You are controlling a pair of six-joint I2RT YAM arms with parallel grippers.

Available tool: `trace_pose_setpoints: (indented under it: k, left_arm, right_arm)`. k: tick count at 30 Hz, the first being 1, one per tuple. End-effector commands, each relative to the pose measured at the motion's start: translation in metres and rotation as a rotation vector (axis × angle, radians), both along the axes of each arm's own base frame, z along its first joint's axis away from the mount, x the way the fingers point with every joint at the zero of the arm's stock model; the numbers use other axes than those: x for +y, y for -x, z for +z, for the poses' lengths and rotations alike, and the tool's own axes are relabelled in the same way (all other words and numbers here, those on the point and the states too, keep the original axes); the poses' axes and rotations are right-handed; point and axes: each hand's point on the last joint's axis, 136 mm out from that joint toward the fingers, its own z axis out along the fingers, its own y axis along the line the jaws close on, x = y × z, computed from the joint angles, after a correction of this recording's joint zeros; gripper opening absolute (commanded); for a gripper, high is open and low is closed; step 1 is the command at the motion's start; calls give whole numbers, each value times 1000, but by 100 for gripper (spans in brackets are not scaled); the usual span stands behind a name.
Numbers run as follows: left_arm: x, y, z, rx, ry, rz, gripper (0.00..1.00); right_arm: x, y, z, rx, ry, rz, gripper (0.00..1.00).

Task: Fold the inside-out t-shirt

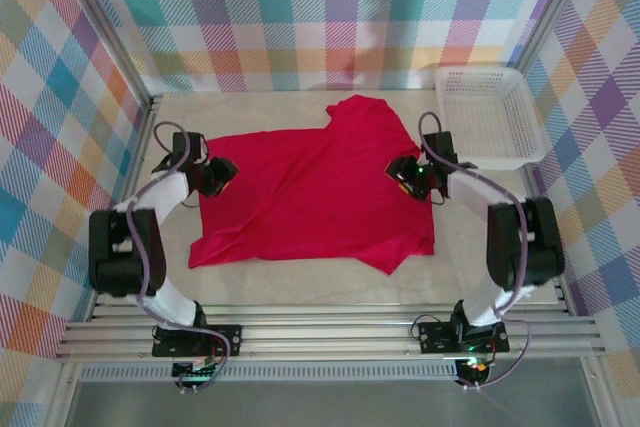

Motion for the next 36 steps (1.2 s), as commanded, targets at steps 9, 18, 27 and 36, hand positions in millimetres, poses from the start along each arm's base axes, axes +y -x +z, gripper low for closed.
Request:
trace_pose_setpoints:
  k: [9, 18, 27, 36]
  left_arm:
    - [13, -97, -56, 73, 82, 42, 33]
    - [20, -181, -66, 51, 80, 27, 32]
    - [20, -224, 25, -149, 31, -37, 35]
    - [12, -112, 132, -244, -137, -74, 41]
  right_arm:
    - [5, -86, -52, 108, -17, -78, 50]
    - [-6, -162, -41, 52, 7, -124, 50]
    - [8, -198, 63, -136, 31, 45, 54]
    - [12, -33, 85, -87, 153, 192, 55]
